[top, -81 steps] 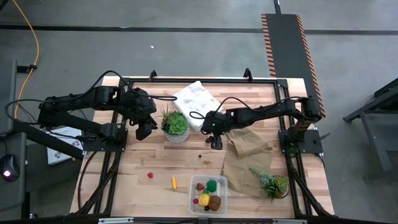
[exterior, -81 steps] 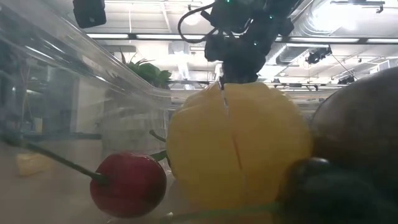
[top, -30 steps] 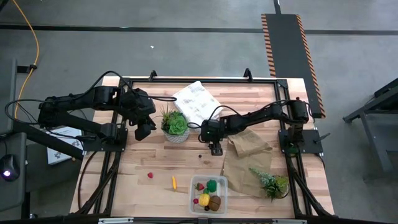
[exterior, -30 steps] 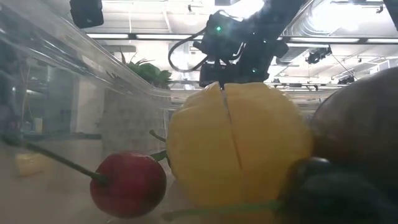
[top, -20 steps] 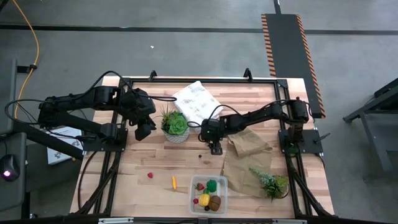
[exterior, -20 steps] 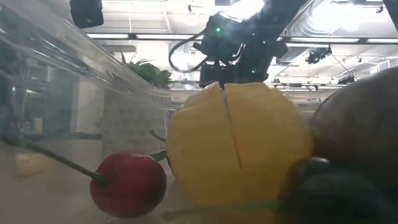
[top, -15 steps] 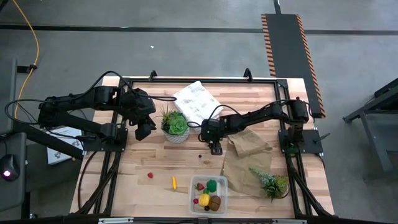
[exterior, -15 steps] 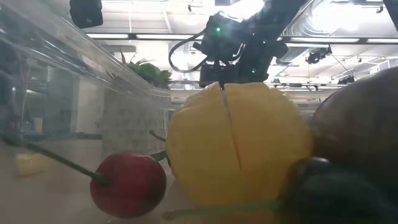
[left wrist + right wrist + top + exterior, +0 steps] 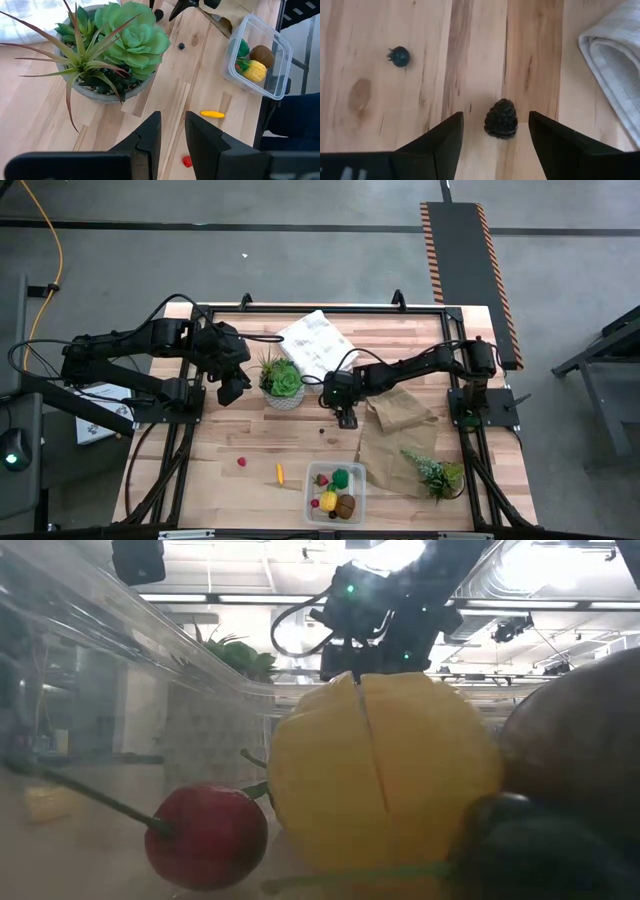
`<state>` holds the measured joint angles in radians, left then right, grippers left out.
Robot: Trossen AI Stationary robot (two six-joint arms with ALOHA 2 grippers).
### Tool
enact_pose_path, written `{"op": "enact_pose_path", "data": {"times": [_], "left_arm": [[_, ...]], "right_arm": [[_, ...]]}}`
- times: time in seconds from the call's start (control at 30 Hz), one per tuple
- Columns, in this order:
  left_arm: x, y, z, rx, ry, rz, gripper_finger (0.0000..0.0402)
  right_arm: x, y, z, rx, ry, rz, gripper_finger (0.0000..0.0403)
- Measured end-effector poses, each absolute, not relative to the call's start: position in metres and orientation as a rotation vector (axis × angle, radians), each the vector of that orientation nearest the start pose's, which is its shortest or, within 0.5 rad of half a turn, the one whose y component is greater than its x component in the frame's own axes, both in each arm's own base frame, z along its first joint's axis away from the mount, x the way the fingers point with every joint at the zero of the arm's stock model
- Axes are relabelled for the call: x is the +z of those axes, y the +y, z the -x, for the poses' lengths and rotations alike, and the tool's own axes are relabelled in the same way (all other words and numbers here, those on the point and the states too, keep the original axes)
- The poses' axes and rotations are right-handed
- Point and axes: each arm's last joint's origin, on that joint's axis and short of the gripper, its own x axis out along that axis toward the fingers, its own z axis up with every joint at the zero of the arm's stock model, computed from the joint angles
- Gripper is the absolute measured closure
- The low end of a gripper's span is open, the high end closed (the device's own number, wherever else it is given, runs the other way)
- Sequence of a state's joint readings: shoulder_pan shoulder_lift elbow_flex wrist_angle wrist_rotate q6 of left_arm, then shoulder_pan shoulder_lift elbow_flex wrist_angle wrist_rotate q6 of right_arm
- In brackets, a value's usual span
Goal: Pick and placing Produce into tupperware
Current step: Put the dark purple blackberry into the transparent bin
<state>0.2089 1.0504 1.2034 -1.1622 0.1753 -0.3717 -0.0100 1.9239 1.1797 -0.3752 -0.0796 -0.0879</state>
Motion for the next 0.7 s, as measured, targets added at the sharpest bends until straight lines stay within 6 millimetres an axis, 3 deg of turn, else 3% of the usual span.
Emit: {"op": "enact_pose_path", "data": {"times": [0.47,0.7], "left_arm": [[0.3477,0.0309,-0.1703,0.216,0.979,0.534,0.0325],[0.3477,0.0309,-0.1703,0.216,0.979,0.533,0.0325]], "right_arm": [[0.1386,-0.0002,-0.3765,0.088,1.11,0.048,0.0189],[0.1385,-0.0005,-0.3764,0.085,1.112,0.05,0.0226]]}}
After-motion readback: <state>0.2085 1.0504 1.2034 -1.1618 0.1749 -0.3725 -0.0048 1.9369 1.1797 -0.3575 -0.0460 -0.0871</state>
